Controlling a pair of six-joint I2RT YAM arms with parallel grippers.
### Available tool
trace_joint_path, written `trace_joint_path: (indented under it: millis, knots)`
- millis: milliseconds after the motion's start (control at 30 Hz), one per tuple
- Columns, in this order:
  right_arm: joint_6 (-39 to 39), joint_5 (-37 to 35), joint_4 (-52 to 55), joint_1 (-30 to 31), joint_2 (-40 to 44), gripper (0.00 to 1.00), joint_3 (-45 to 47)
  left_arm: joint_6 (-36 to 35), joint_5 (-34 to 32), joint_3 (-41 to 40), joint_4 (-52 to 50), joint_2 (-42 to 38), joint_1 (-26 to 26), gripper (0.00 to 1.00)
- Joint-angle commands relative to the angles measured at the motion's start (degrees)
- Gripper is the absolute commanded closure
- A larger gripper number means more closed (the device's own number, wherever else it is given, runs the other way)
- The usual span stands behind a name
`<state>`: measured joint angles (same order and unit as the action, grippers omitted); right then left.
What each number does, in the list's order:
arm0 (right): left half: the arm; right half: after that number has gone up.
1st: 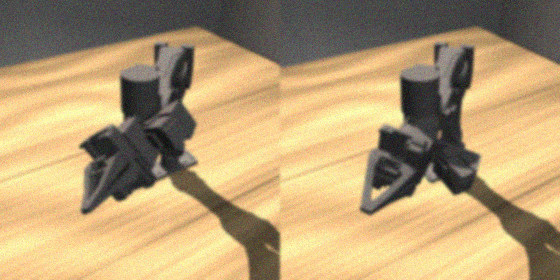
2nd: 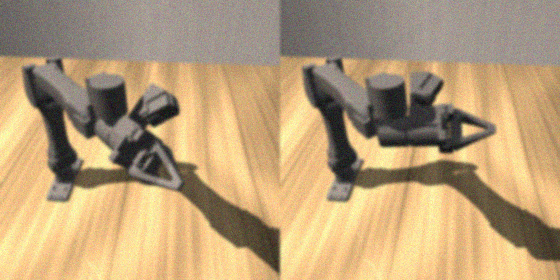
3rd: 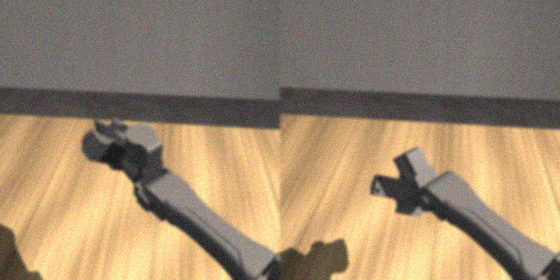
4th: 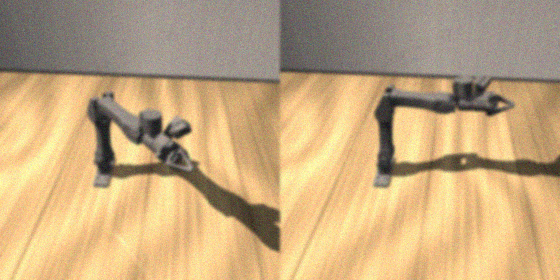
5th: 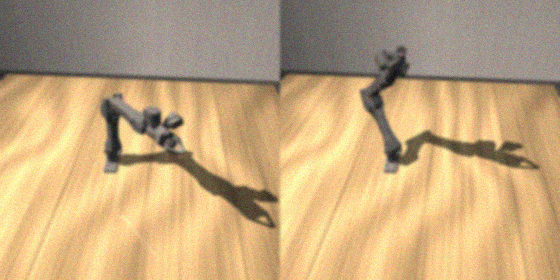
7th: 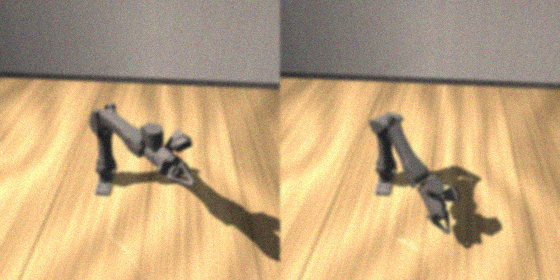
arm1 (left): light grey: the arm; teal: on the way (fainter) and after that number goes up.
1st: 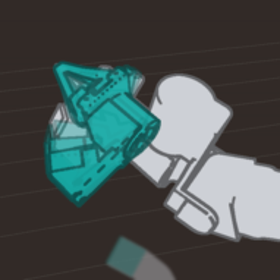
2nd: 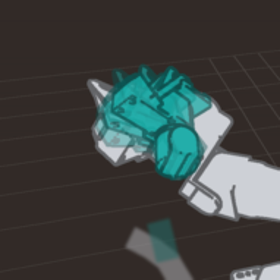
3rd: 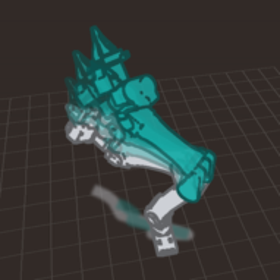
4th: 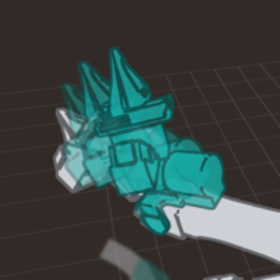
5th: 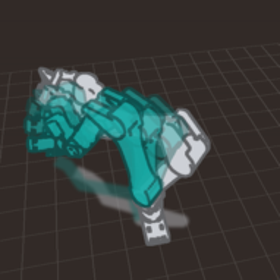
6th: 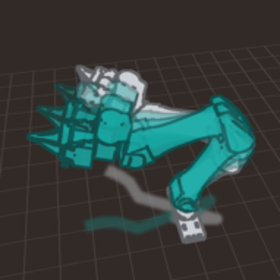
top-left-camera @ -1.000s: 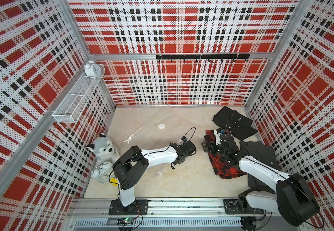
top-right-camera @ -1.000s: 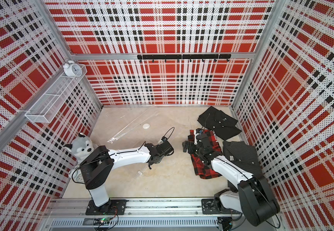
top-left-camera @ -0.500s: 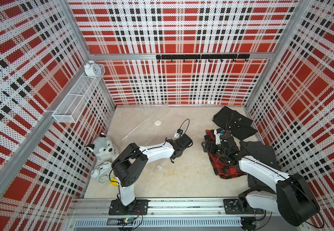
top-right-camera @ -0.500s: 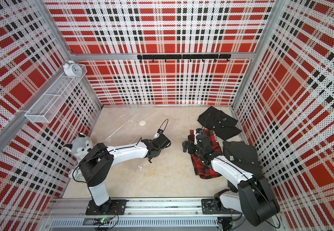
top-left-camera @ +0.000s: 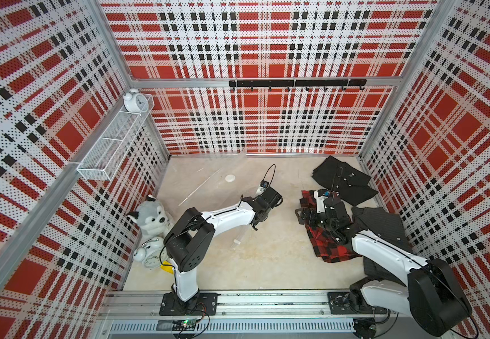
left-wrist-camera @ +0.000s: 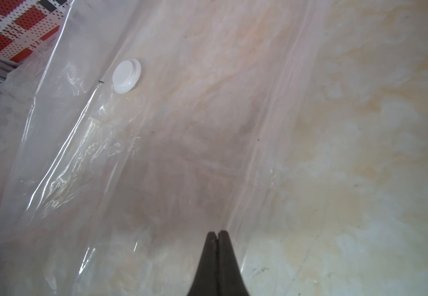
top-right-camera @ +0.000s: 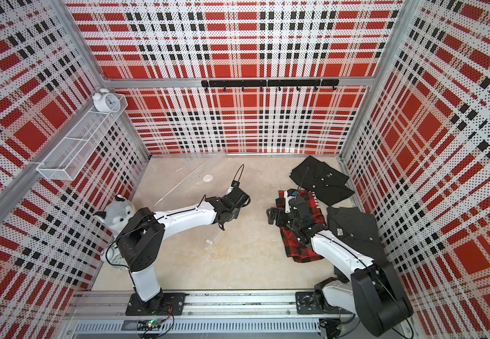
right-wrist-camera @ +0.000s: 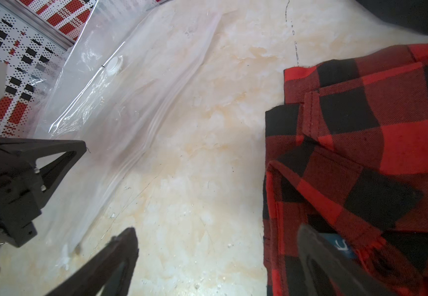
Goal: Place the folded shirt into the vacuum bag
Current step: Open the vacuum bag at the center of the board.
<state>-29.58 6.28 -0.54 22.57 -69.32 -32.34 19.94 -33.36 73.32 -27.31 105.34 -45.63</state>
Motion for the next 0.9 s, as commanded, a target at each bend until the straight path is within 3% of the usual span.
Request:
trace_joint_path:
  millis: [0,133,233,267,300,333,433,500,667,867]
  knots:
    - [0.5,0.2,-1.2,-0.2,0.0,0.00,0.7,-1.3,6.0,3.0,-0.2,-3.3,0.5,1.00]
    - [0.5,0.2,-1.2,-0.2,-1.8,0.00,1.1,-1.6,10.9,4.8,-0.4,-5.2,0.5,1.00]
    - [0.5,0.2,-1.2,-0.2,-3.5,0.00,1.0,-1.4,8.8,4.3,-0.7,-5.9,0.4,0.97]
    - [0.5,0.2,-1.2,-0.2,-3.8,0.00,0.9,-1.4,6.6,4.1,-1.4,-5.5,0.3,0.88]
    - [-1.2,8.8,-6.1,-0.2,-4.1,0.01,0.7,-1.6,5.0,3.9,-1.7,-5.0,0.1,0.81]
    - [-1.4,9.7,-6.4,-0.2,-4.3,0.01,0.4,-2.0,3.1,3.6,-2.0,-4.2,-0.3,0.72]
    - [-1.1,7.6,-4.8,-0.2,-4.5,0.01,-0.3,-3.7,0.1,3.4,-2.1,-1.4,-1.3,0.52]
    - [-0.4,6.4,-3.5,-0.2,-4.7,0.01,-0.7,-4.8,1.1,3.4,-1.9,0.5,-0.9,0.43]
    - [1.2,2.1,0.7,-0.8,-4.3,0.00,-1.5,-7.4,7.1,2.4,-2.6,4.5,1.8,0.38]
    - [1.0,3.4,1.2,-2.8,-3.5,0.00,-1.0,-9.9,11.6,1.8,-5.1,5.8,1.9,0.30]
